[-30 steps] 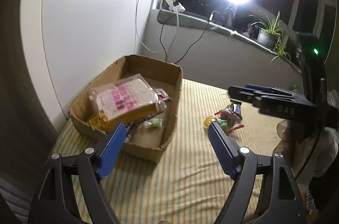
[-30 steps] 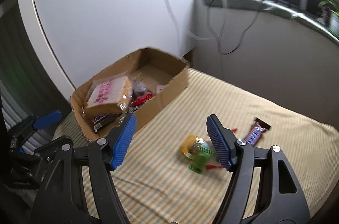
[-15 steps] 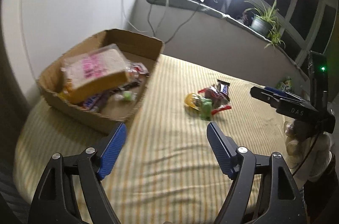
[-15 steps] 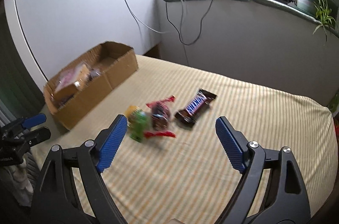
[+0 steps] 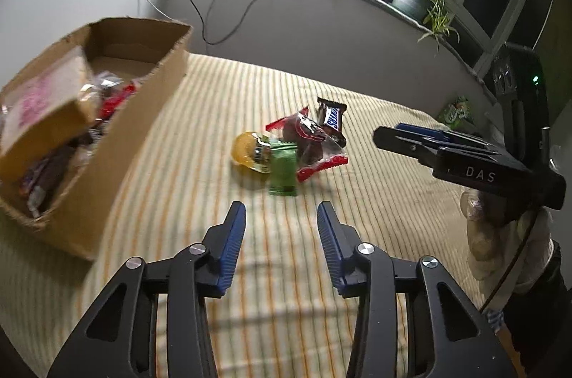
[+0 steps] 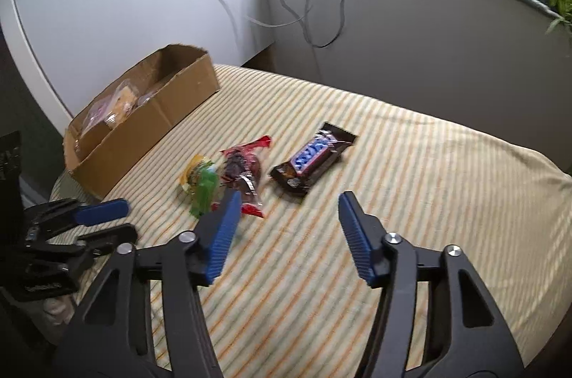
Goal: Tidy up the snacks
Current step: 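Move both open tools back toward the remaining snacks, then grasp the red-wrapped pastry with the right tool while the left tool grasps the green jelly stick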
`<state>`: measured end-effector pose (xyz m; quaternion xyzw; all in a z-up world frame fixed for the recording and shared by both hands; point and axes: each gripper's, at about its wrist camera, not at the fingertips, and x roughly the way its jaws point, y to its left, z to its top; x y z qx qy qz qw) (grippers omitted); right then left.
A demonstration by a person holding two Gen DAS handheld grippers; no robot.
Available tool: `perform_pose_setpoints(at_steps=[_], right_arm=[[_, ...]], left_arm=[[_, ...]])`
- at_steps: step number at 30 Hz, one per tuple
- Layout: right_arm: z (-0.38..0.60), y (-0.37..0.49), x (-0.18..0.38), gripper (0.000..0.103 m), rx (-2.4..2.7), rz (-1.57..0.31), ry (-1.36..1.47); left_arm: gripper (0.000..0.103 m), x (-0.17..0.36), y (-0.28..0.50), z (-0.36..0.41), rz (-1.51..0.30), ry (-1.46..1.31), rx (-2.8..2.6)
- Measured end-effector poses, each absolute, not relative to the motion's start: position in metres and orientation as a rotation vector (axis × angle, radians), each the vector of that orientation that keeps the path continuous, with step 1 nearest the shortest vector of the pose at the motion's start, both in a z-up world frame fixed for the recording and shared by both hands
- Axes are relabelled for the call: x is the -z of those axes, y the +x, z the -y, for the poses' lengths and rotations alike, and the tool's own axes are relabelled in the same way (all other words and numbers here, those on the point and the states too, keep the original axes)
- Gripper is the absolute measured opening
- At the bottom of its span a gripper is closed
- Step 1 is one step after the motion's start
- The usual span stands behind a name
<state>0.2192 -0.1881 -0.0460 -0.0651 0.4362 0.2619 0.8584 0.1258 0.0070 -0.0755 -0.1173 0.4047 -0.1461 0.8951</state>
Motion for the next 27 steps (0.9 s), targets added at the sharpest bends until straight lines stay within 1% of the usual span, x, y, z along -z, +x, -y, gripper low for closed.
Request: perform_pose_setpoints(at_steps=[1,3,11,13,14,15,20,23,27], right_arm=[[0.184,0.221,0.048,0.055,-0.568,-0.924,-0.14],[0.175,0.224,0.05,0.053,-0.596,-0.938,-0.146],[0.145,0.247,0.067,0.052,-0.648,-1.012,-0.164],[0.143,0.254,0.072,0.05,-0.655,-1.038,-0.152],[0.142,0.257,0.074,0.047,-0.661,-1.049,-0.143],[0.141,0.26,0.077,0.047,-0.668,-1.065,-0.129],[0.141,0.27,0.08,0.046,-0.692,-1.097,-0.083],[0.139,0.272,0.081,0.044,-0.709,-1.109,-0.08],[0.133,0.276,0.085,0.043,-0.72,-1.125,-0.074]], left_arm=[[0.036,0.077,0.129,-0.005,-0.845,-0.245,0.305],[0.034,0.079,0.134,-0.002,-0.855,-0.243,0.309],[0.034,0.088,0.157,0.014,-0.895,-0.204,0.303],[0.034,0.091,0.161,0.016,-0.904,-0.192,0.296],[0.034,0.093,0.164,0.018,-0.909,-0.189,0.296],[0.034,0.094,0.166,0.019,-0.912,-0.184,0.293],[0.034,0.098,0.176,0.025,-0.921,-0.151,0.289],[0.034,0.1,0.178,0.029,-0.922,-0.129,0.281],[0.027,0.1,0.179,0.028,-0.919,-0.114,0.276]])
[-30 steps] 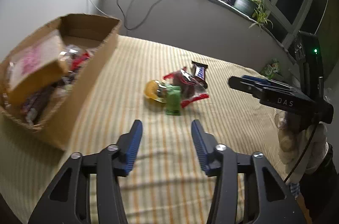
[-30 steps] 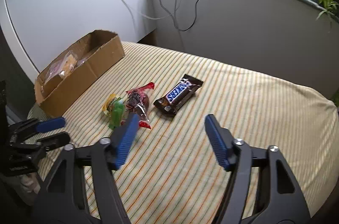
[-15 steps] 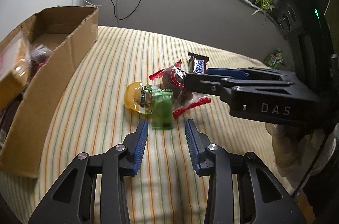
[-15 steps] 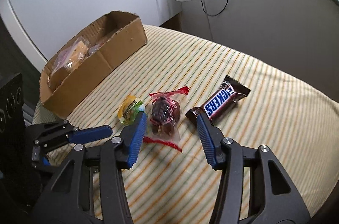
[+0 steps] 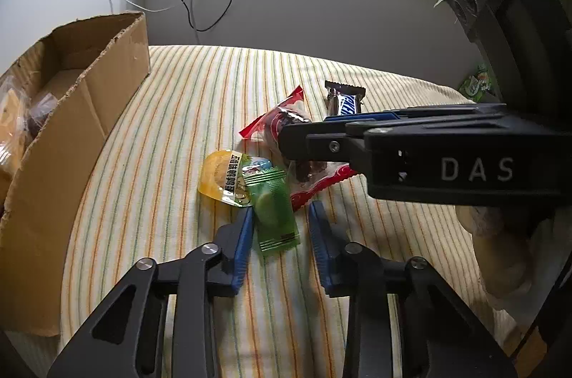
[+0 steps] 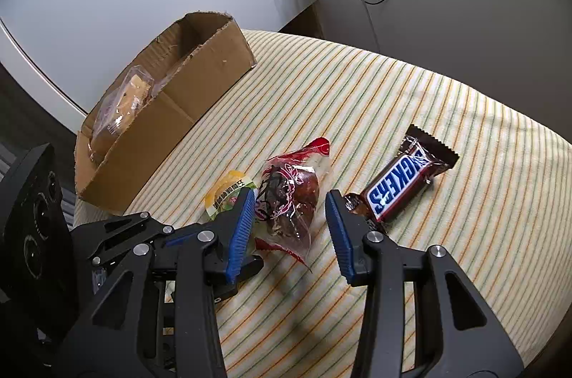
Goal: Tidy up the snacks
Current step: 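Grasp the red-wrapped pastry with the right tool while the left tool grasps the green jelly stick, then carry both items toward the box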
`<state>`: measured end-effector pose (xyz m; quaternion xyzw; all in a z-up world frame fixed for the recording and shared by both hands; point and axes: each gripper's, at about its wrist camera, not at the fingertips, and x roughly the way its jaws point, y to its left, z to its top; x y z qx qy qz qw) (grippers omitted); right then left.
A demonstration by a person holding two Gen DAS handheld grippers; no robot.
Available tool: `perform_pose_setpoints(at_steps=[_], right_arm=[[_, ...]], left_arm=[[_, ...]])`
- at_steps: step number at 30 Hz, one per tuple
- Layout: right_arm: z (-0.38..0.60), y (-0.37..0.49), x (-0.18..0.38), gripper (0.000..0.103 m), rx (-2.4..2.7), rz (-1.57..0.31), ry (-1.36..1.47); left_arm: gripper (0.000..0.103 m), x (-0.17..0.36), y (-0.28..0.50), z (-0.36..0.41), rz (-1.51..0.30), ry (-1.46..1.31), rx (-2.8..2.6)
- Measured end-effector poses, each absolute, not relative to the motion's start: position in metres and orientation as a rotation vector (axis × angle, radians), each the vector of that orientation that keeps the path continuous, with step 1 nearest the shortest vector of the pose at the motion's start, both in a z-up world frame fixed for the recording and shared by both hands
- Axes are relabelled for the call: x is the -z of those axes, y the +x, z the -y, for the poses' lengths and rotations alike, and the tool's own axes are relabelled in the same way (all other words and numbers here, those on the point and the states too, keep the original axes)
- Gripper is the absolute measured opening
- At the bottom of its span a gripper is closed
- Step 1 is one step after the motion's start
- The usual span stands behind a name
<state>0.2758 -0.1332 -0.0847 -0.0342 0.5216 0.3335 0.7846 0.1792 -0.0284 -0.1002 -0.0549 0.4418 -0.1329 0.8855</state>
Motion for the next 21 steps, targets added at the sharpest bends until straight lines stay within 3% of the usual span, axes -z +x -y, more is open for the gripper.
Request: perform_pose_setpoints(at_steps=[5,8,21], right_arm=[[0.131,0.284,0.095,0.043,-0.726,-1.163,-0.054],[0.132,0.285,0.099,0.037,-0.719,-1.172,-0.04],[0.138,0.275,0.087,0.035,-0.701,-1.15,-0.035]], left_arm=[[0.019,0.102,0.181,0.027,-0.917,-0.109,0.273],[0.011,0.102,0.181,0.026,-0.918,-0.109,0.278],[0.004,0.095,0.176,0.027,-0.898,-0.117,0.299]])
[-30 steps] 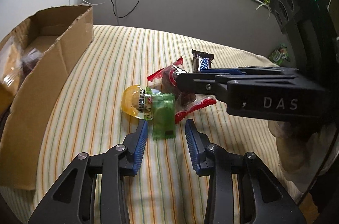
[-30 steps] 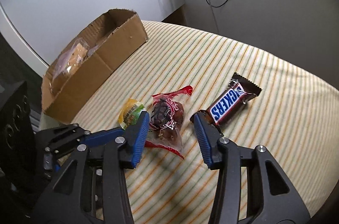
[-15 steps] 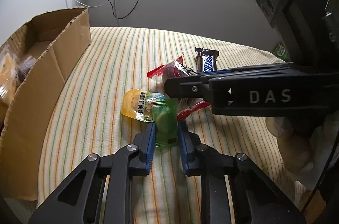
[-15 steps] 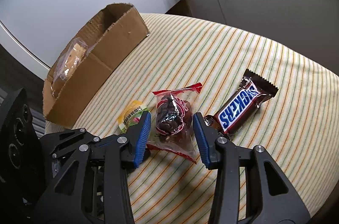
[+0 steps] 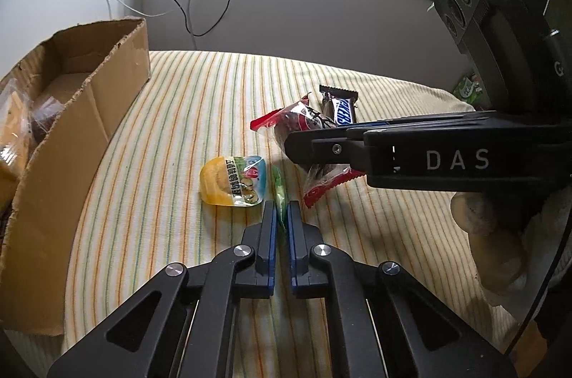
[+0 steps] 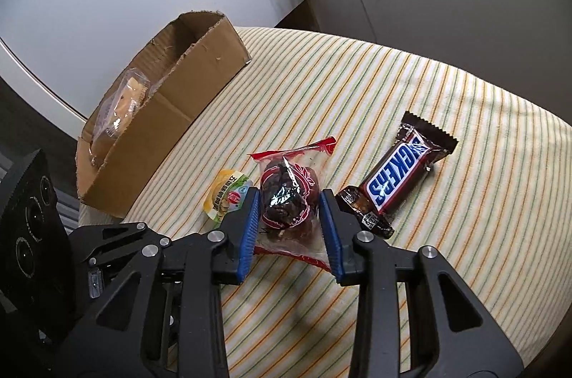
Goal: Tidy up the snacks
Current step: 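Carry both items toward the box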
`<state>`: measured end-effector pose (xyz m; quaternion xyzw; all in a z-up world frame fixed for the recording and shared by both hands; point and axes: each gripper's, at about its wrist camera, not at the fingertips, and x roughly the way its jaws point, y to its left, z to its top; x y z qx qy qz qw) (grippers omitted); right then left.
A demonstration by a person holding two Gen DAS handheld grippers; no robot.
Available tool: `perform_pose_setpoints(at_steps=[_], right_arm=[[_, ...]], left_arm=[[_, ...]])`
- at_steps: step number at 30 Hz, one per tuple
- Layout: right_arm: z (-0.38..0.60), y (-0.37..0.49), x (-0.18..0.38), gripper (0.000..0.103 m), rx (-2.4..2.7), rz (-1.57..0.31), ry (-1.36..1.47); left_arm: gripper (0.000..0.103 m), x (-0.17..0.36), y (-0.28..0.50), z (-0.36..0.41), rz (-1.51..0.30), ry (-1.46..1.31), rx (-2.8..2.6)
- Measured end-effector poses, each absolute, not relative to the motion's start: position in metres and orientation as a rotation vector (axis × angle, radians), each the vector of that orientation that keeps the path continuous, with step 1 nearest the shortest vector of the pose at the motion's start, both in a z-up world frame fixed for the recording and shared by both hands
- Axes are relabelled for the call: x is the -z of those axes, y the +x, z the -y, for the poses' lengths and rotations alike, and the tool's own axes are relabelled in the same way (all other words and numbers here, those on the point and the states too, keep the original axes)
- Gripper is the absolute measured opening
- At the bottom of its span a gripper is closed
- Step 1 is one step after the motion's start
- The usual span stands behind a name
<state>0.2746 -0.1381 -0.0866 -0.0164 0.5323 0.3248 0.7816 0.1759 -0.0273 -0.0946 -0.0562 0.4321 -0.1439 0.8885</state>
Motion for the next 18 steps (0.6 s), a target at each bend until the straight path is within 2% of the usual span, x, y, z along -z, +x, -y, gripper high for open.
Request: perform_pose_setpoints(at_steps=[18], right_arm=[[0.145,0.246,0.042,0.034,-0.693,-1.031,-0.063]], left_arm=[[0.004,0.047,0.153,0.0,-0.782,-0.142,0.26]])
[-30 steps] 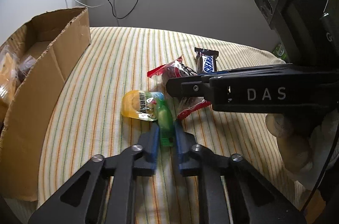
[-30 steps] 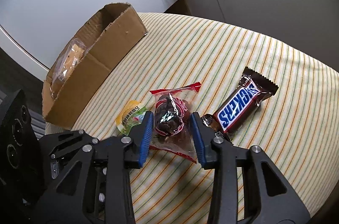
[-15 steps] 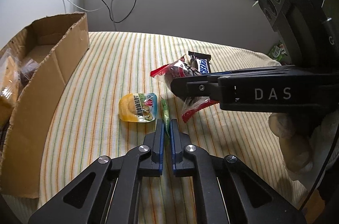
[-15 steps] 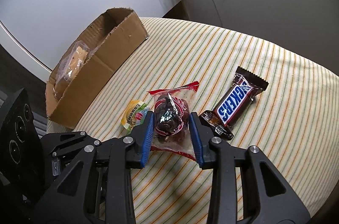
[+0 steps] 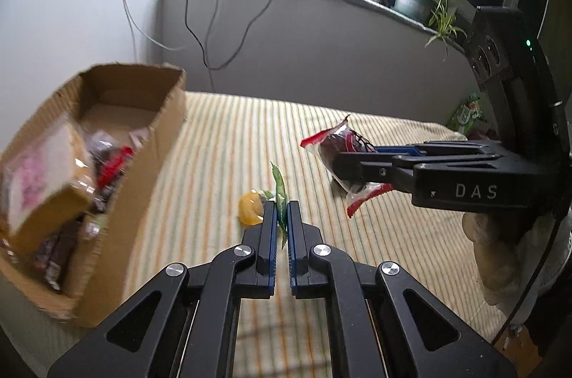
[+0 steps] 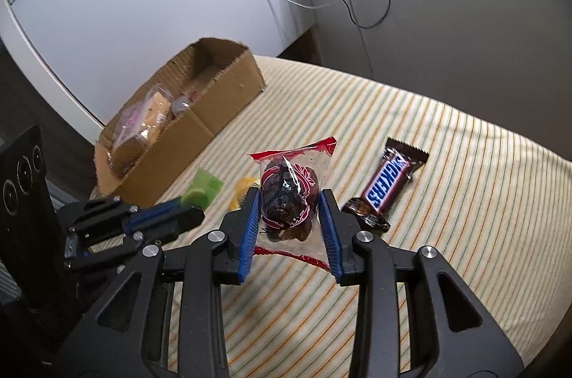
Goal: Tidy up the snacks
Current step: 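Carry both items toward the box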
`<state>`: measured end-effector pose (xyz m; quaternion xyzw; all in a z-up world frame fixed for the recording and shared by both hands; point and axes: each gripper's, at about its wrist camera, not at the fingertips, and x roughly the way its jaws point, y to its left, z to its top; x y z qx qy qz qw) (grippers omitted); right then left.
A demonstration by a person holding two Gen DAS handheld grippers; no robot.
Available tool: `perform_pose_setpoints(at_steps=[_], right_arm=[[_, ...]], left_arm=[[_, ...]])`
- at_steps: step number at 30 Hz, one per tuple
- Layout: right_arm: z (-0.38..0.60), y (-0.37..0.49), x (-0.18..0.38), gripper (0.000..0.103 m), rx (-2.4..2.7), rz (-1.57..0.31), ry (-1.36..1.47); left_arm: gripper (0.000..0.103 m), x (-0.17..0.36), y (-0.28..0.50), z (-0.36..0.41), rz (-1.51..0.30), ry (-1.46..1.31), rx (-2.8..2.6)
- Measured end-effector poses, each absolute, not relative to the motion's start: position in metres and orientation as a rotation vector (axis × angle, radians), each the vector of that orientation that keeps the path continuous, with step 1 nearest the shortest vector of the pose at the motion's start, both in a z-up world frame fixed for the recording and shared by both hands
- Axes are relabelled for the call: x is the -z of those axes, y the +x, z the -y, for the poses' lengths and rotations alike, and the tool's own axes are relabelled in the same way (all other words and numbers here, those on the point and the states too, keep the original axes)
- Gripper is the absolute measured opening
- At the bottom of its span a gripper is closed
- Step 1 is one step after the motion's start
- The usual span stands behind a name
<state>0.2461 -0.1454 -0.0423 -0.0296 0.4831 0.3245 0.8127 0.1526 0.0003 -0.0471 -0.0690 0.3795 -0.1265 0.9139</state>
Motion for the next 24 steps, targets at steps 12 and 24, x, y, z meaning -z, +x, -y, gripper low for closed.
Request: perform_pose_setpoints(at_steps=[12,24], right_arm=[[0.106,0.23,-0.002,0.034,-0.736,-0.951,-0.117],[0.051,0.236,-0.012,0.034,-0.785,-0.918,-0.152]], left_arm=[[0.004,0.021,0.137,-0.035,-0.691,-0.149,0.214],[0.004,0.019,0.125,-0.087,-0.669,-0.189,0.13]])
